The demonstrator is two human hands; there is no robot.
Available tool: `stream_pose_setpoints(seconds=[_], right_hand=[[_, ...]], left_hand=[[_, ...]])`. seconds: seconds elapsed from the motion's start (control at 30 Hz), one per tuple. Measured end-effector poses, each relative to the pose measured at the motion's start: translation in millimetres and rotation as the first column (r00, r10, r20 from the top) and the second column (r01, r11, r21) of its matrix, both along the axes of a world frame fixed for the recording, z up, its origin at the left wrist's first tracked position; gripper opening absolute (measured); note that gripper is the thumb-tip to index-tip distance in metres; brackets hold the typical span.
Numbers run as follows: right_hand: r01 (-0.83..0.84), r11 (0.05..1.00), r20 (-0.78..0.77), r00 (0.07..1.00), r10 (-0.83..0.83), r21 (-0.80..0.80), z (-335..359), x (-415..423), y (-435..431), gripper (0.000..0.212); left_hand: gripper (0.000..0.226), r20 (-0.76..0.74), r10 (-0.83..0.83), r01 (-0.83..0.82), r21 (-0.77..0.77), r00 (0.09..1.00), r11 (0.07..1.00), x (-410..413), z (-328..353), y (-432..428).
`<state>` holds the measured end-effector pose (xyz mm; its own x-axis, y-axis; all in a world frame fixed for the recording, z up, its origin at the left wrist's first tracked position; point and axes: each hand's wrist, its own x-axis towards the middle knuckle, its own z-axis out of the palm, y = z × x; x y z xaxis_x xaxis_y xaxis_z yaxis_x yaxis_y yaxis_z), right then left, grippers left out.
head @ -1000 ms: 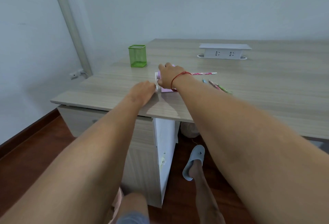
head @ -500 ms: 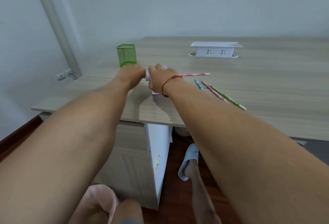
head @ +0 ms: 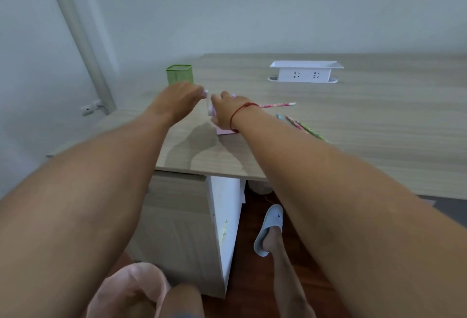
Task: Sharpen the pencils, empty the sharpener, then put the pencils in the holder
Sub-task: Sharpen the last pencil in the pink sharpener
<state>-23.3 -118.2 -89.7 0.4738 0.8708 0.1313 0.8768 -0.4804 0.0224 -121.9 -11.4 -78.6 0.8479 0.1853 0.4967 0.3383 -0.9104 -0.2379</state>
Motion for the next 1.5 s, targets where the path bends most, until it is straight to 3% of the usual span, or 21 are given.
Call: stream_pose_setpoints(seconds=[0.13,0.3,0.43,0.63,0.8,1.03,1.13,1.5], right_hand=[[0.01,1.0,-0.021,1.0,-0.011,-0.025,3.6,-3.1,-1.6,0.058],[-0.005,1.0,-0.021,1.0,0.005,-0.007,6.9,-5.3,-6.1,0.051],[0.004,1.0,-0.026,1.0,-0.004,-0.009,6.2,-3.7,-3.7,0.052],[-0.048,0.999,0.008,0.999,0.048,-0.006,5.8,0.6,-4.3,0.048],[-0.061,0.998,0.004,0.998,0.061,0.031,0.1,6.6,-0.1,0.047],[-0.068,0.988,-0.117,0.99,0.084,0.135,-6.4,13.4,0.0,0.052],[-0.041,0.99,-0.085,0.995,0.053,0.138,-4.6,13.2,-1.7,0.05],[-0.077,0.989,0.042,0.997,0.072,0.129,-10.9,13.9,-4.5,0.045]], left_hand=[[0.03,0.007,0.0,0.0,-0.003,1.0,1.0,-12.0,-2.1,-16.3],[0.021,-0.026,-0.003,0.003,0.007,1.0,1.0,-22.6,-14.4,-27.8],[0.026,-0.11,0.005,-0.01,-0.039,0.994,0.999,-26.3,-22.6,-33.9],[0.029,-0.336,0.157,-0.196,-0.085,0.929,0.977,-10.2,-49.4,-36.4],[0.033,-0.378,0.149,-0.23,-0.179,0.914,0.956,7.7,-43.8,-16.4],[0.026,-0.126,0.124,-0.162,-0.362,0.984,0.918,-1.5,-55.9,-21.6],[0.023,-0.08,0.107,-0.129,-0.375,0.991,0.918,-3.8,-57.3,-23.2],[0.032,-0.112,0.177,-0.204,-0.316,0.978,0.926,1.2,-60.6,-29.5]])
